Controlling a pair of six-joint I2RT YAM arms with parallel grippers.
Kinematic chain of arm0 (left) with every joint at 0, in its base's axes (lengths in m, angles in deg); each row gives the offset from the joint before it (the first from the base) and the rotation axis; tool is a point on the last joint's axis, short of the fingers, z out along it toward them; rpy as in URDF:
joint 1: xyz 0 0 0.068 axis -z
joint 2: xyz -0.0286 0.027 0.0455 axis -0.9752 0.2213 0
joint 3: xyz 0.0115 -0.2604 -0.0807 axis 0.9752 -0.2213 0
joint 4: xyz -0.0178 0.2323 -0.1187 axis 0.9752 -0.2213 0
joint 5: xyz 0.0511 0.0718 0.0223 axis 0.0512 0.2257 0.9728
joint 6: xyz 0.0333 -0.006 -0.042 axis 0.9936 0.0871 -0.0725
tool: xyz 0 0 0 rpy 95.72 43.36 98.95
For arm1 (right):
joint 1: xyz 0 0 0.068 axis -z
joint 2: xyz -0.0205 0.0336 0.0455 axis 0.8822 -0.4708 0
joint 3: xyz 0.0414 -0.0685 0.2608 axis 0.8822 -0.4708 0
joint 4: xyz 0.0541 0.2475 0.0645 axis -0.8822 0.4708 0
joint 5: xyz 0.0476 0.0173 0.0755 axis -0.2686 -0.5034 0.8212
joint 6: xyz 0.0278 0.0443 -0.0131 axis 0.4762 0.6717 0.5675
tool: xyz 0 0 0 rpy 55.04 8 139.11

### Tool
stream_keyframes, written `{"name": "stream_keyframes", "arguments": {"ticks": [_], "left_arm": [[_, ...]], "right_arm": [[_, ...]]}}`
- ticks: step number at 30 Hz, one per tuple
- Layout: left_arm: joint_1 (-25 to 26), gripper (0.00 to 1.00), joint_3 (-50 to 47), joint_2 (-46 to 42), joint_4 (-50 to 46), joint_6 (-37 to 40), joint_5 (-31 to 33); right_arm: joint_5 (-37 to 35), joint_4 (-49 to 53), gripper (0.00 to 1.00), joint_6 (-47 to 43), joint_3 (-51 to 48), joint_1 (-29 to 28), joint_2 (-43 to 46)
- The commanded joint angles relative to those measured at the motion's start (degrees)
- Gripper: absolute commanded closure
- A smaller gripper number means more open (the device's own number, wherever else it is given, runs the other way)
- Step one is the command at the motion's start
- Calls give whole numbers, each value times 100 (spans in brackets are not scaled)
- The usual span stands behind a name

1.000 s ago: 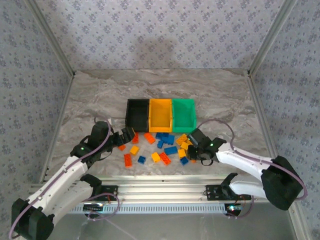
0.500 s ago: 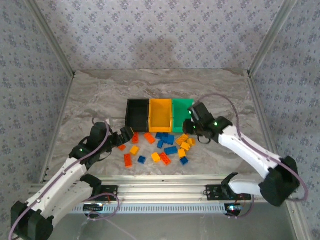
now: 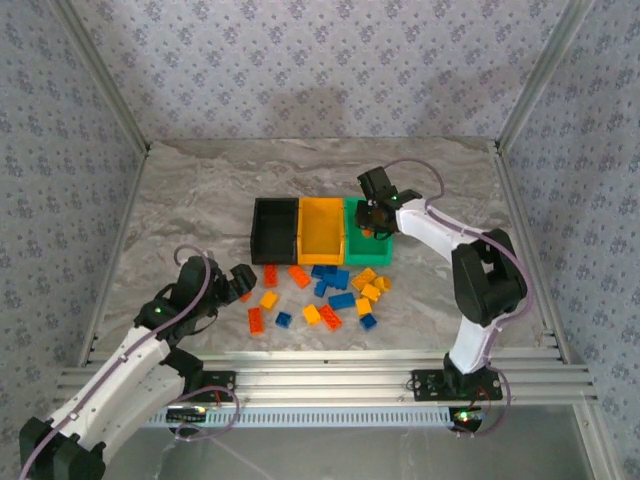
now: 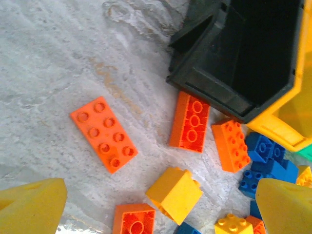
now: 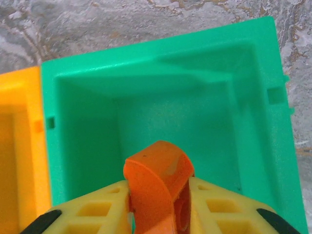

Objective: Sort the legos into containers by color

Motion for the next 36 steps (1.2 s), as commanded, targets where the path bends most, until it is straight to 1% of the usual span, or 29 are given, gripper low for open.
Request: {"name": "stream_keyframes", "arguments": {"ticks": [1, 3, 4, 8, 11, 15, 18, 22, 26, 28, 30, 36], "left_arm": [[-22, 0, 13, -23, -218, -181, 249], [-39, 0, 9, -14, -192, -170, 230], [-35, 0, 21, 0, -188, -162, 227], [-53, 0, 87, -1, -169, -59, 151], [-82, 0, 183, -9, -195, 27, 76], [-98, 0, 333, -32, -270, 129, 52], [-114, 0, 369, -53, -289, 155, 70], [-138, 0, 350, -62, -264, 138, 61], [-157, 0, 278, -78, -226, 95, 81], [-166, 0, 217, -88, -181, 52, 79], [-174, 0, 152, -86, -130, 15, 70], [-208, 0, 33, -80, -73, -38, 60]], "right_arm": [[10, -92, 60, 251, 275, 24, -163], [11, -106, 50, 280, 324, 2, -148], [13, -106, 47, 279, 350, 8, -110], [0, -25, 42, 212, 367, -68, 216], [21, 34, 39, 150, 132, -223, 707], [2, 115, 36, 149, -575, -621, 1581], [-41, 272, 33, 149, -1486, -1021, 2276], [-82, 566, 32, 425, -2540, -1525, 3114], [-179, 818, 29, 760, -3266, -2030, 3704], [-167, 797, 28, 912, -3565, -2241, 3835], [-67, 665, 28, 992, -3783, -2361, 3778], [75, 155, 30, 919, -3992, -2609, 3129]]}}
